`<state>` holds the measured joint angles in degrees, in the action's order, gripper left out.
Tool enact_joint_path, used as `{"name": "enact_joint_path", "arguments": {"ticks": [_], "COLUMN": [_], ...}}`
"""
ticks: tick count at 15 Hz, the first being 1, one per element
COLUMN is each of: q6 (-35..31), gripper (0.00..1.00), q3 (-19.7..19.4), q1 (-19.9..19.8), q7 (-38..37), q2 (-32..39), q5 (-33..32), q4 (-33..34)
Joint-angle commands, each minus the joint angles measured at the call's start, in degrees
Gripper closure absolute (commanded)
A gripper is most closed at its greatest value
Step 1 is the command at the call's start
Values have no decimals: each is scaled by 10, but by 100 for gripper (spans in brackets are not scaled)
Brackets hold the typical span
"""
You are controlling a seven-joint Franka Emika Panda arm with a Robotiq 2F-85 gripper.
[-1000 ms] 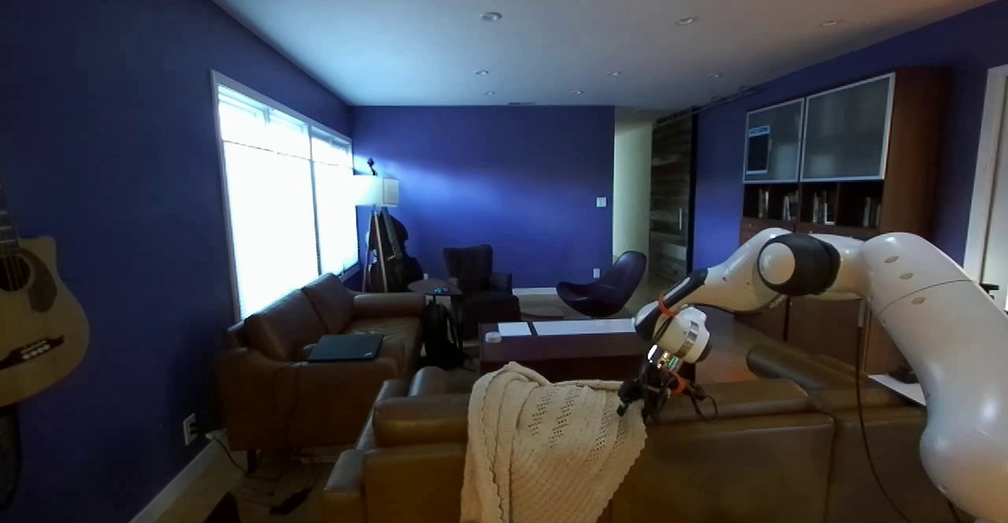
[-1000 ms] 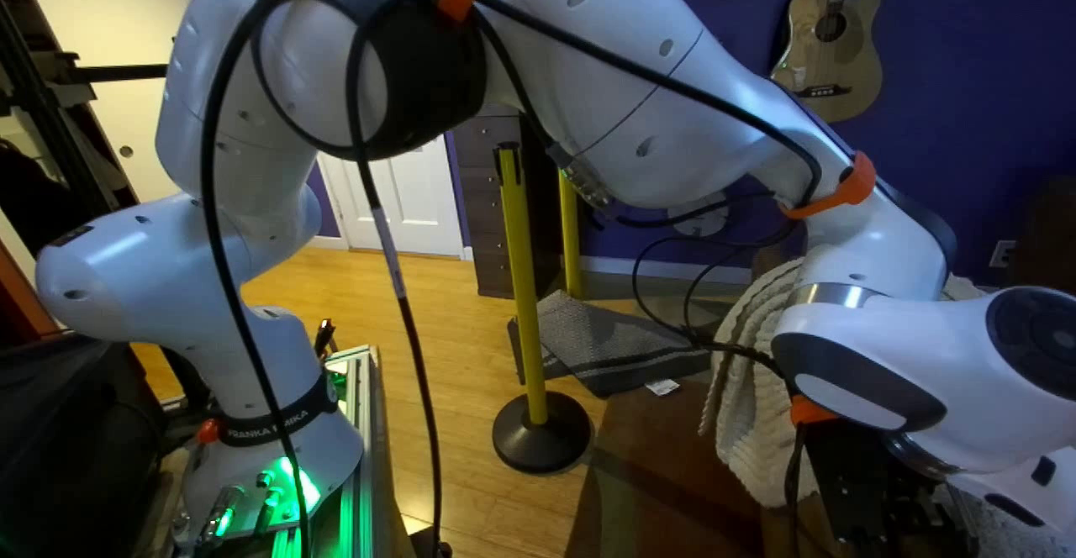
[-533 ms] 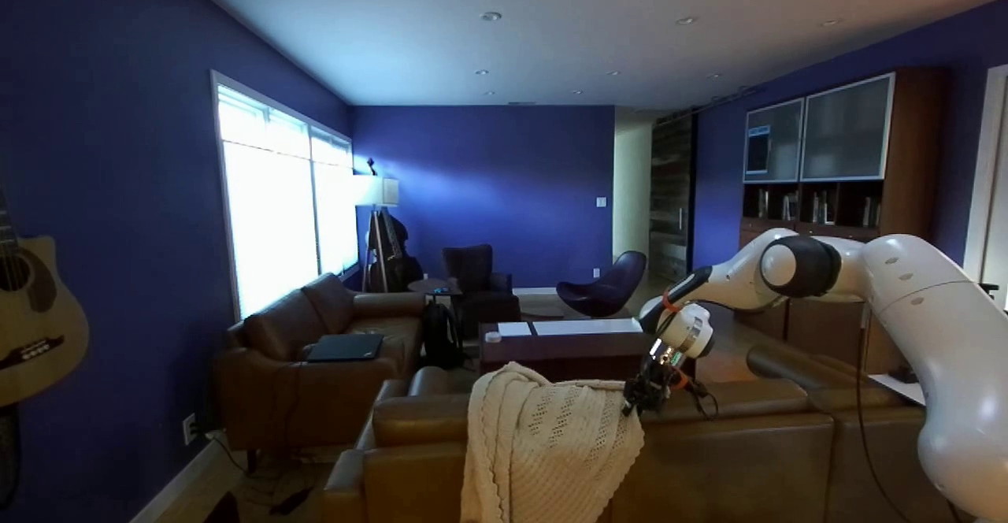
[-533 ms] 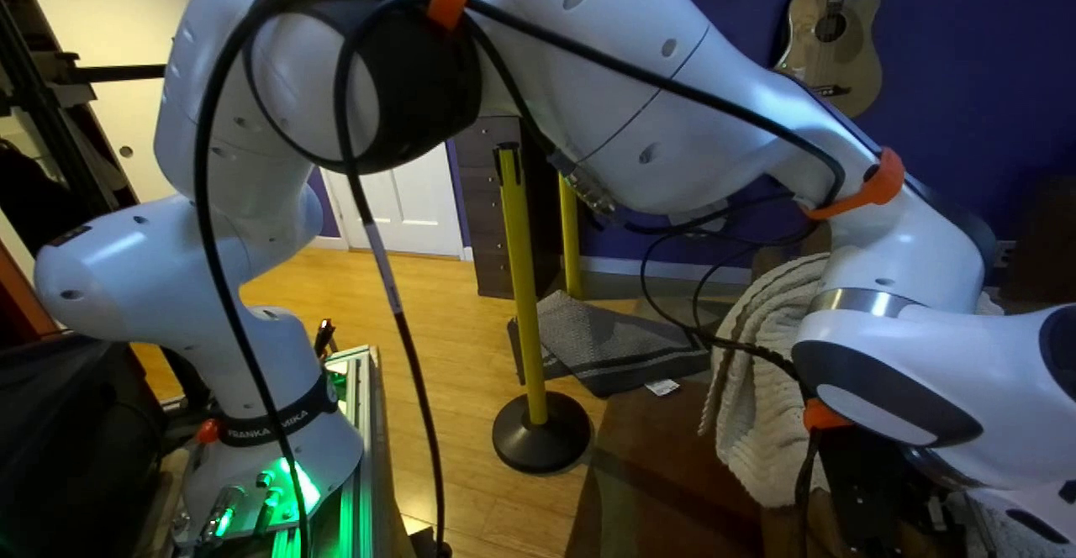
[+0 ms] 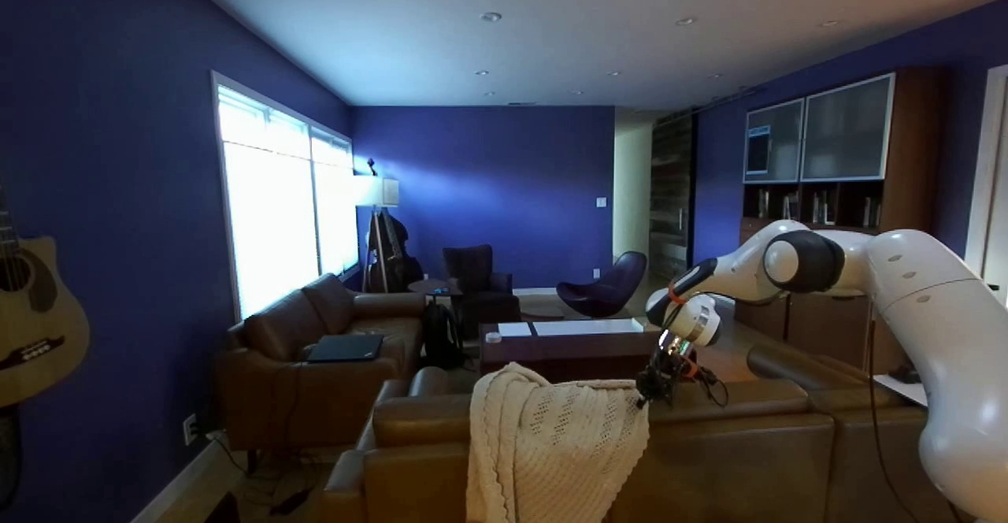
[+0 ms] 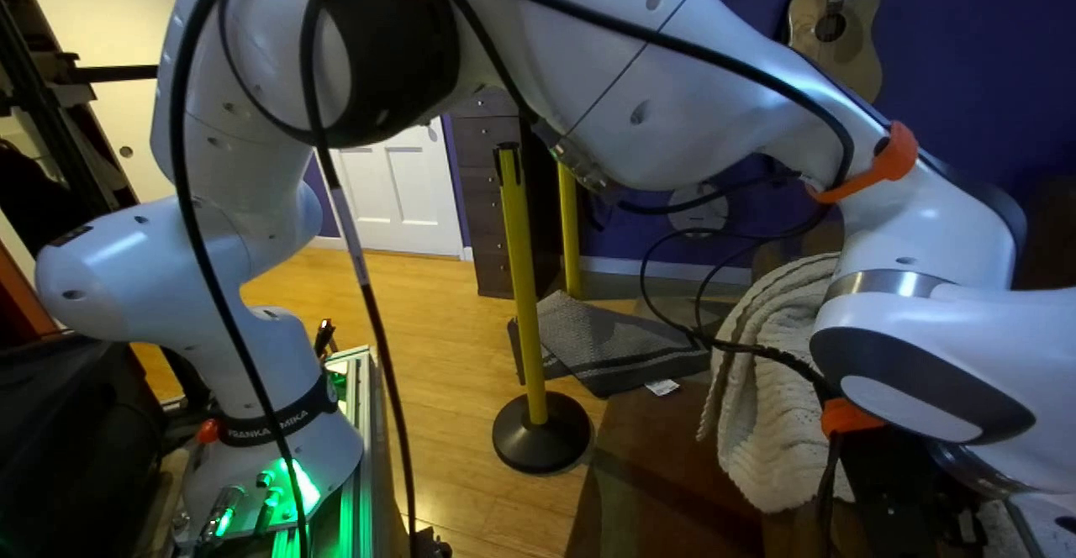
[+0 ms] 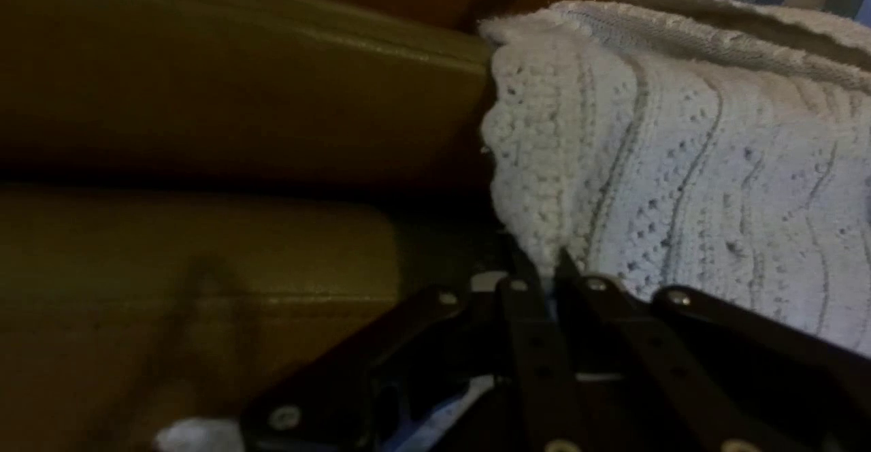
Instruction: Pull the white blanket to the right, spread the white blanket a little to the left side of the couch
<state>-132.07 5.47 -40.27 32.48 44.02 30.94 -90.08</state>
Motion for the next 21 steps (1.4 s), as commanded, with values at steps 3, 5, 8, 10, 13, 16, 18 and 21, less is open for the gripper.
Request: {"name": "enact_joint_path", "arguments": {"ticks": [3,5,8,10,13,16,18,21], "q6": [-16,-29,-64,-95,-111,-123,-128,-137], "gripper": [98,98,98,98,98,98,98,98], "q3": [-39,-56,-82,-100,-122,-143,-159,-181], "q1": [6,10,18,27,39,54,64,79], "q7": [15,13,3,-10,-34,-57,-77,-103], "q2": [-74,-94,-114,-117,-114,-115,-115,-105], "q5": [-43,-65,-101,-126,-166,-207,-233,-269], "q4": [-50,-63,-81,-92,-98,-109,-110,-104]}}
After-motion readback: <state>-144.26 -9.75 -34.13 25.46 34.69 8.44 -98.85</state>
